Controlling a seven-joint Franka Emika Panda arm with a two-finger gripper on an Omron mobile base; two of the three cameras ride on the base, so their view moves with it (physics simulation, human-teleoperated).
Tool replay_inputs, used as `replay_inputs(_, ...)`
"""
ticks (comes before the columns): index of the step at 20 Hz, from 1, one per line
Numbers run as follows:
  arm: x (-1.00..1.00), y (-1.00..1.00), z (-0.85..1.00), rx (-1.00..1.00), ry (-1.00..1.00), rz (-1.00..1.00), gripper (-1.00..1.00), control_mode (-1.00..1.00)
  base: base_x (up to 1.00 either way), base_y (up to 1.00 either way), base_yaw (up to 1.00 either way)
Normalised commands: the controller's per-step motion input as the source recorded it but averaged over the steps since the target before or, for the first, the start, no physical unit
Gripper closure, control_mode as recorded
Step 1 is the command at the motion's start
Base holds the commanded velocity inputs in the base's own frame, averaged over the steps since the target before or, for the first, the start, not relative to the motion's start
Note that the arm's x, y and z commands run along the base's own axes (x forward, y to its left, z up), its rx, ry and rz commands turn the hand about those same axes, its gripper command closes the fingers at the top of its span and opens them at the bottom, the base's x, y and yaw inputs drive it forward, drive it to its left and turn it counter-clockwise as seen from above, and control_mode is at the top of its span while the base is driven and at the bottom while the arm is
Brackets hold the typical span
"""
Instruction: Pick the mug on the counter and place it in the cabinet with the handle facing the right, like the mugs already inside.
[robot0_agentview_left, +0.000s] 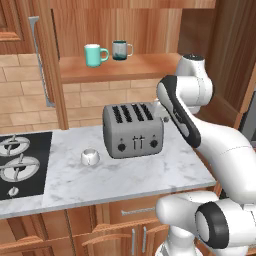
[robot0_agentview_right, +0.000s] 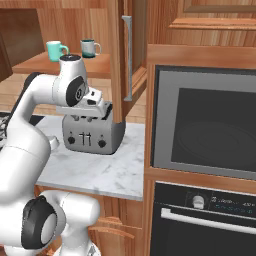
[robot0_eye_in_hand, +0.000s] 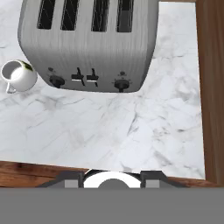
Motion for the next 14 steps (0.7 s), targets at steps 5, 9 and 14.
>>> replay_inputs(5,-0.08,0.11,-0.03,0.0,-0.01,0.0,-1.0,-1.0,0.0,0.0,0.0)
replay_inputs(9,-0.18,0.23,-0.11,0.0,-0.05,0.0,-1.0,-1.0,0.0,0.0,0.0)
replay_inputs(14,-0.24,0.36,-0.2,0.0,-0.06,-0.03,-1.0,-1.0,0.0,0.0,0.0)
